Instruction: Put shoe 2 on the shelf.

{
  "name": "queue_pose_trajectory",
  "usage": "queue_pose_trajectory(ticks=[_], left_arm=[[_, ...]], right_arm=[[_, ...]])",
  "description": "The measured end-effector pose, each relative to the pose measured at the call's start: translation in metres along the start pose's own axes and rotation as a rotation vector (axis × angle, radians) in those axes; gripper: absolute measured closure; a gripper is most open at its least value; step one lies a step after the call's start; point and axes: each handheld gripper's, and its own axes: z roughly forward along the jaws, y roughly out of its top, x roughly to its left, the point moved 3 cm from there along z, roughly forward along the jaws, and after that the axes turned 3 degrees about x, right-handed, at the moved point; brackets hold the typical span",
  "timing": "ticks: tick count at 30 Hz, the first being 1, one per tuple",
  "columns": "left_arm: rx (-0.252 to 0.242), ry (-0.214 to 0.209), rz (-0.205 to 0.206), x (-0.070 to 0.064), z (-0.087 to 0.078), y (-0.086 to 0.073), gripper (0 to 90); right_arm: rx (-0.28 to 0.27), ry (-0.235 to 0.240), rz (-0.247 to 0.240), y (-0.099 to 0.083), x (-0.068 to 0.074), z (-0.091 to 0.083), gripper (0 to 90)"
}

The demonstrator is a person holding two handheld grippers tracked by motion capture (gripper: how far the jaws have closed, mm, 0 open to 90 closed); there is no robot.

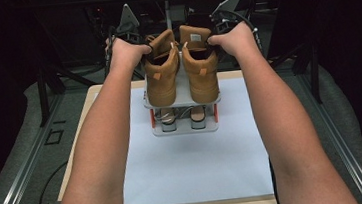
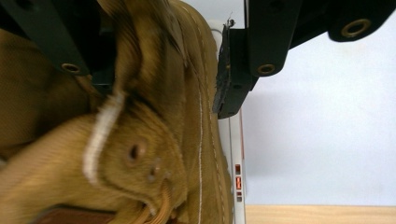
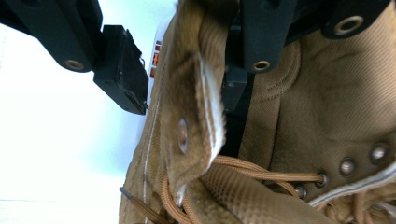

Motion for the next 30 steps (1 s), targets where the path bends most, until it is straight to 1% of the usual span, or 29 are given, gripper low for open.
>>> queue_pose_trajectory(ticks=[2,3,5,7,9,11,13,14,15,16,17,20,21,22,23,25,26,30], left_arm=[[-0.009,0.0,0.001,-0.001,-0.002,-0.001,53.7],[-0.011,0.0,0.004,-0.002,-0.007,-0.002,53.9],[-0.014,0.002,0.006,-0.002,-0.009,-0.002,54.1],[-0.018,-0.004,0.007,-0.002,-0.014,-0.003,54.2],[-0.021,-0.007,0.007,-0.002,-0.019,-0.004,54.1],[-0.024,-0.005,0.008,-0.002,-0.021,-0.004,54.3],[-0.03,-0.002,0.018,-0.003,-0.028,-0.005,54.6],[-0.03,-0.002,0.018,-0.003,-0.028,-0.005,54.7],[-0.033,-0.004,0.02,-0.003,-0.031,-0.005,54.7],[-0.034,-0.003,0.022,-0.002,-0.034,-0.006,54.5],[-0.036,-0.002,0.024,-0.002,-0.036,-0.006,54.5],[-0.044,-0.009,0.023,0.0,-0.044,-0.007,54.0],[-0.048,-0.003,0.024,0.001,-0.046,-0.008,54.0],[-0.05,0.011,0.028,0.002,-0.049,-0.008,54.4],[-0.052,0.012,0.028,0.003,-0.051,-0.009,54.4],[-0.062,0.023,0.025,0.006,-0.055,-0.009,54.4],[-0.063,0.037,0.026,0.009,-0.057,-0.011,54.4],[-0.062,0.037,0.022,0.014,-0.058,-0.013,54.4]], right_arm=[[0.011,-0.003,-0.004,-0.001,0.0,-0.003,54.5],[-0.014,0.0,-0.005,-0.003,0.001,-0.007,54.1],[-0.018,-0.001,-0.009,-0.005,0.001,-0.009,54.5],[-0.035,0.01,-0.011,-0.006,0.004,-0.016,54.7],[-0.03,-0.003,-0.021,-0.007,0.005,-0.023,54.8],[-0.048,-0.002,-0.018,-0.007,0.006,-0.029,54.7],[-0.061,-0.002,-0.015,-0.007,0.006,-0.037,54.8],[-0.059,-0.002,-0.016,-0.008,0.005,-0.041,54.9],[-0.059,-0.002,-0.016,-0.008,0.005,-0.041,54.9],[-0.072,0.0,-0.01,-0.009,0.003,-0.049,54.9],[-0.072,0.0,-0.01,-0.009,0.003,-0.049,54.9],[-0.081,-0.01,-0.009,-0.011,-0.005,-0.062,55.1],[-0.081,-0.01,-0.009,-0.011,-0.005,-0.062,55.1],[-0.091,-0.009,-0.002,-0.012,-0.006,-0.065,55.1],[-0.098,-0.008,0.01,-0.014,-0.011,-0.071,55.2],[-0.101,-0.011,0.011,-0.015,-0.013,-0.073,55.3],[-0.112,-0.016,0.014,-0.017,-0.017,-0.078,55.6],[-0.11,-0.021,0.019,-0.019,-0.021,-0.082,55.8]])
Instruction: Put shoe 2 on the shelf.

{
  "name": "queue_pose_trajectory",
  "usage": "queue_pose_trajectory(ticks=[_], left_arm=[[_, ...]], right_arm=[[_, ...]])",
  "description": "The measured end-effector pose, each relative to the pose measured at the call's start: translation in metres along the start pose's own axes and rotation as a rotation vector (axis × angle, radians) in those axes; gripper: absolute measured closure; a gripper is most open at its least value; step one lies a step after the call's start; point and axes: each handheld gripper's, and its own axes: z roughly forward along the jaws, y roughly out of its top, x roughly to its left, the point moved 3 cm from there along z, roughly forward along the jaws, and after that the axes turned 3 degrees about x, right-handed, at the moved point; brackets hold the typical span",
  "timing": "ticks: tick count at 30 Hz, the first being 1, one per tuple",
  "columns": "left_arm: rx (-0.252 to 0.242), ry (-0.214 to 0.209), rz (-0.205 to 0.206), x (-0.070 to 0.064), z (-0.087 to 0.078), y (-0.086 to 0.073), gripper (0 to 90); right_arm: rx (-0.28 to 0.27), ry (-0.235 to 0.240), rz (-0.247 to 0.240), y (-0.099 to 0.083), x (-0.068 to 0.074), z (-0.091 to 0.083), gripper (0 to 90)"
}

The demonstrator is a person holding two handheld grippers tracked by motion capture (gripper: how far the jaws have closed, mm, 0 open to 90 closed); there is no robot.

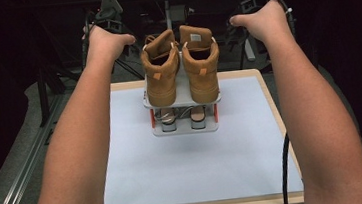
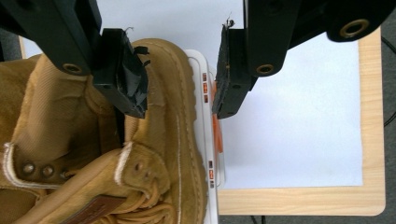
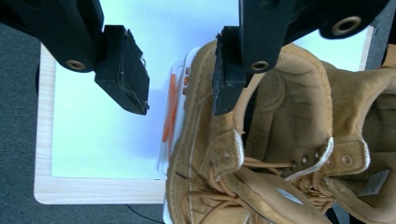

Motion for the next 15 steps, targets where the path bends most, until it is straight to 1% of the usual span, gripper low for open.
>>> queue_pose_trajectory(ticks=[2,4,5,6,7,8,11,12,13,14,15], left_arm=[[0.002,0.0,0.0,0.003,-0.001,-0.001,54.4],[0.003,0.0,0.0,0.007,-0.002,-0.002,54.5],[0.001,-0.003,-0.003,0.009,-0.002,-0.003,54.5],[0.003,-0.003,-0.003,0.012,-0.002,-0.003,54.5],[0.004,-0.004,-0.004,0.014,-0.003,-0.004,54.5],[0.003,-0.006,-0.005,0.017,-0.002,-0.005,54.5],[0.005,-0.006,-0.011,0.026,-0.003,-0.007,54.5],[0.005,-0.008,-0.011,0.028,-0.003,-0.008,54.5],[0.003,-0.008,-0.014,0.035,-0.002,-0.009,54.3],[-0.003,-0.009,-0.02,0.038,-0.002,-0.011,54.3],[-0.003,-0.009,-0.02,0.038,-0.002,-0.011,54.3]], right_arm=[[-0.01,0.0,-0.001,-0.001,-0.003,-0.002,55.9],[-0.006,-0.006,0.001,-0.003,-0.007,-0.005,56.0],[-0.006,-0.006,0.001,-0.003,-0.007,-0.005,56.0],[-0.014,-0.006,0.011,-0.004,-0.01,-0.005,56.0],[-0.014,-0.006,0.011,-0.004,-0.01,-0.005,56.0],[-0.015,-0.004,0.008,-0.004,-0.013,-0.005,56.0],[-0.015,-0.004,0.01,-0.005,-0.015,-0.006,56.0],[-0.011,-0.011,0.005,-0.007,-0.017,-0.005,56.2],[-0.014,-0.015,-0.001,-0.008,-0.018,-0.005,56.3],[-0.018,-0.016,-0.005,-0.009,-0.019,-0.005,56.4],[-0.018,-0.016,-0.005,-0.009,-0.019,-0.005,56.4]])
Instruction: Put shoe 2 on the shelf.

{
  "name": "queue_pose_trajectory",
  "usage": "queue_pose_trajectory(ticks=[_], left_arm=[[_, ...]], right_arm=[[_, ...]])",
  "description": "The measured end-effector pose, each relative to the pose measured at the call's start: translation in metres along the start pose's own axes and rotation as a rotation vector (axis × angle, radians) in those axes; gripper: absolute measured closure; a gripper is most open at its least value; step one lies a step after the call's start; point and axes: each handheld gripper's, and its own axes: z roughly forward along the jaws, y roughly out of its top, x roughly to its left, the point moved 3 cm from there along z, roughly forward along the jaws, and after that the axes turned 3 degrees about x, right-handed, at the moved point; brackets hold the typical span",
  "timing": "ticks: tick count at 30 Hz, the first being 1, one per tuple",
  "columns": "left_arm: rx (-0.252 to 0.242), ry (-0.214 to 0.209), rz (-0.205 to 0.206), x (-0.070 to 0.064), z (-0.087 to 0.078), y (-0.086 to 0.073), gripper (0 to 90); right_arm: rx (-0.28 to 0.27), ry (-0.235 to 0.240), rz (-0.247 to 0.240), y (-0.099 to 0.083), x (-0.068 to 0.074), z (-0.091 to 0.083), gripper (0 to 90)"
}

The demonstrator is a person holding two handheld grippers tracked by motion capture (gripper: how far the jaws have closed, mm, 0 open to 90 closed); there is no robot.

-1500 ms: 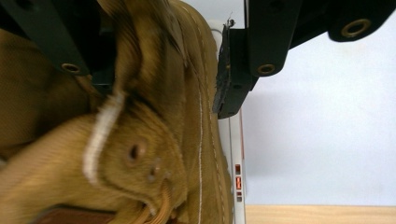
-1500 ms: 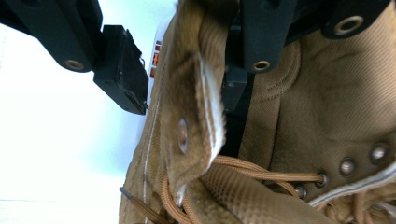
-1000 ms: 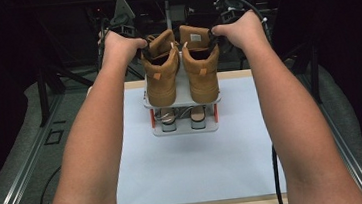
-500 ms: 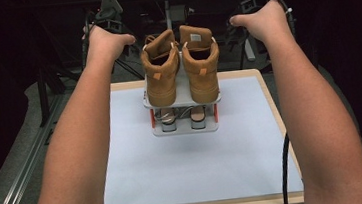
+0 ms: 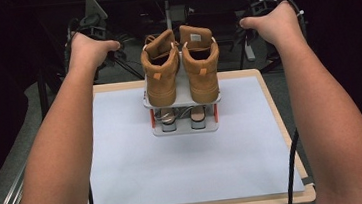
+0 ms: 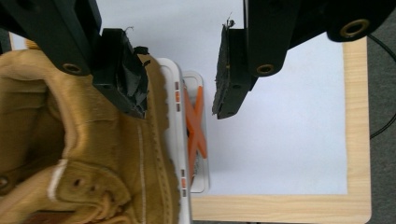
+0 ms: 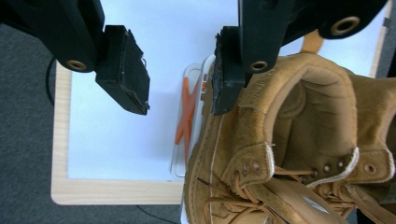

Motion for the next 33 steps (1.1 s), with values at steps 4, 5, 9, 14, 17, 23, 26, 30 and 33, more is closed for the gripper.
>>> queue_pose_trajectory(ticks=[4,5,9,14,17,23,26,30,33], left_arm=[[0.015,0.007,-0.004,0.015,0.005,-0.006,54.4],[0.014,0.009,-0.013,0.022,0.007,-0.008,54.4],[0.013,0.009,-0.022,0.033,0.007,-0.013,54.4],[0.016,0.006,-0.023,0.045,0.01,-0.02,54.2],[0.016,0.001,-0.009,0.048,0.011,-0.026,54.2],[0.036,-0.007,0.01,0.053,0.02,-0.039,54.2],[0.038,-0.005,0.033,0.053,0.026,-0.047,54.2],[0.054,0.014,0.068,0.056,0.035,-0.059,54.1],[0.064,0.007,0.083,0.058,0.041,-0.067,53.6]], right_arm=[[0.0,-0.008,-0.03,-0.007,-0.005,0.002,56.6],[0.001,-0.02,-0.042,-0.01,-0.01,0.004,56.6],[0.004,-0.019,-0.054,-0.016,-0.016,0.007,56.0],[0.01,-0.028,-0.071,-0.025,-0.025,0.013,55.8],[0.016,-0.027,-0.084,-0.032,-0.027,0.016,55.8],[0.033,-0.001,-0.099,-0.043,-0.033,0.024,55.9],[0.051,0.019,-0.108,-0.053,-0.037,0.039,55.9],[0.079,0.017,-0.135,-0.067,-0.039,0.055,55.7],[0.098,0.023,-0.156,-0.078,-0.039,0.064,55.3]])
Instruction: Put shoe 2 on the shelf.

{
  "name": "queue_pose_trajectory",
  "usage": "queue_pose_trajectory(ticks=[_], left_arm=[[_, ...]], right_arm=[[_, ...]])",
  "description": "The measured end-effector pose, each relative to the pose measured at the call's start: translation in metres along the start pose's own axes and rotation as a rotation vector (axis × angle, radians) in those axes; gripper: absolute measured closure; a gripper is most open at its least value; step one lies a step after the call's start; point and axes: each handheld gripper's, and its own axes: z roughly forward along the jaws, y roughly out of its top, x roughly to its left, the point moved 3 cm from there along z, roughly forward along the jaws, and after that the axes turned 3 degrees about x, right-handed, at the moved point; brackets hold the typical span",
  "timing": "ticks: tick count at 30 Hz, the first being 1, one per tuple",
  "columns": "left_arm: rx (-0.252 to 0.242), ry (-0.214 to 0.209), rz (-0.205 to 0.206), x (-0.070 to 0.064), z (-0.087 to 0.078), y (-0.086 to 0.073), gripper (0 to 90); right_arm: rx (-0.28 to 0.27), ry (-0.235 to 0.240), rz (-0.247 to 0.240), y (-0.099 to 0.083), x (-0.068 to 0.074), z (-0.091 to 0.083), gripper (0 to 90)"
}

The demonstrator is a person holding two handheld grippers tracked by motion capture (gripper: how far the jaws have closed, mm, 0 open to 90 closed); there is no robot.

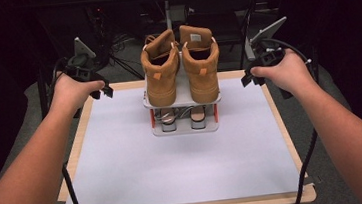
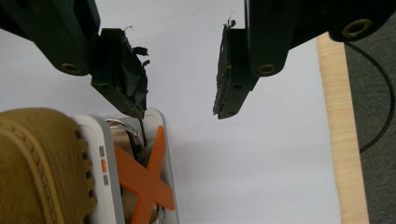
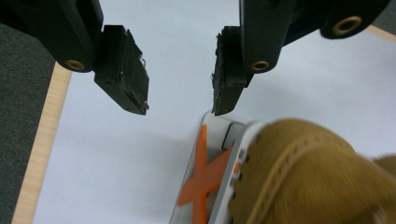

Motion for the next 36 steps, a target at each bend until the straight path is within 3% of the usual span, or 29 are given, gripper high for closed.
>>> queue_pose_trajectory(ticks=[13,19,25,28,29,32,34,36], left_arm=[[0.044,-0.016,0.065,0.002,0.032,-0.028,53.2],[0.058,-0.03,0.129,-0.007,0.051,-0.045,54.4],[0.083,-0.043,0.181,-0.015,0.074,-0.064,53.6],[0.091,-0.068,0.184,-0.017,0.086,-0.073,53.4],[0.092,-0.079,0.189,-0.017,0.09,-0.077,53.3],[0.097,-0.089,0.188,-0.015,0.102,-0.085,52.7],[0.091,-0.093,0.186,-0.012,0.109,-0.093,52.4],[0.089,-0.094,0.189,-0.01,0.11,-0.096,52.2]], right_arm=[[0.058,-0.025,-0.064,-0.041,-0.003,0.037,54.4],[0.077,0.018,-0.076,-0.062,-0.001,0.053,54.3],[0.08,0.029,-0.086,-0.079,-0.002,0.073,53.7],[0.078,0.049,-0.092,-0.087,-0.001,0.082,52.7],[0.08,0.024,-0.11,-0.089,-0.002,0.084,52.5],[0.079,0.058,-0.082,-0.1,-0.007,0.099,52.4],[0.057,0.051,-0.057,-0.104,-0.009,0.105,52.5],[0.076,0.056,-0.079,-0.106,-0.013,0.106,52.6]])
